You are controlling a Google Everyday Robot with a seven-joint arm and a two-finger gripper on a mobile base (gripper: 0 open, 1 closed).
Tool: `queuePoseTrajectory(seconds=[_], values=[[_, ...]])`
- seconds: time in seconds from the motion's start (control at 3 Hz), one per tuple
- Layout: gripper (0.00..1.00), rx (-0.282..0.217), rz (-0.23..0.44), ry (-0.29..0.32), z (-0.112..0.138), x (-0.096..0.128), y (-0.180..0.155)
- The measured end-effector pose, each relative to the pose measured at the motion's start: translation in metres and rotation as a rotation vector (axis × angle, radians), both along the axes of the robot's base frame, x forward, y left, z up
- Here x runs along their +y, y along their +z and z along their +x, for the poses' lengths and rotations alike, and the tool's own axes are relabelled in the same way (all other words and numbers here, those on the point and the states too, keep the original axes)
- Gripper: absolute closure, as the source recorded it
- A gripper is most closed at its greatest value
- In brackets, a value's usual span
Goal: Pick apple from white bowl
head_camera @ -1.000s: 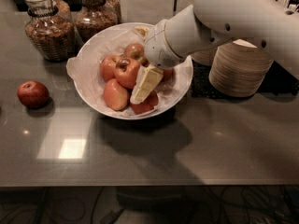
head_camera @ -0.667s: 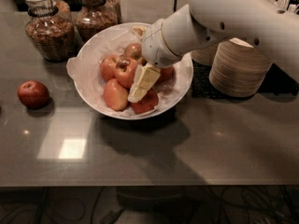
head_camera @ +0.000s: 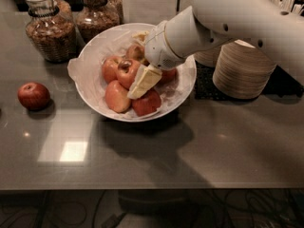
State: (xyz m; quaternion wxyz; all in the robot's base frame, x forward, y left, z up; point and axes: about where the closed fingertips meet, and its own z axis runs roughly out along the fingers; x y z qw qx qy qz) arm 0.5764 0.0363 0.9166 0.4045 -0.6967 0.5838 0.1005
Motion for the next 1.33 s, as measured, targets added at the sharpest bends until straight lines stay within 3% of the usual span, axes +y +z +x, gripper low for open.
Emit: queuePoseTrajectory(seconds=[1.0, 1.33], values=[[0.89, 0.0, 0.0, 0.0, 0.0, 0.0001, 0.0], [1.0, 0.0, 0.0, 0.001, 0.0, 0.0002, 0.0]])
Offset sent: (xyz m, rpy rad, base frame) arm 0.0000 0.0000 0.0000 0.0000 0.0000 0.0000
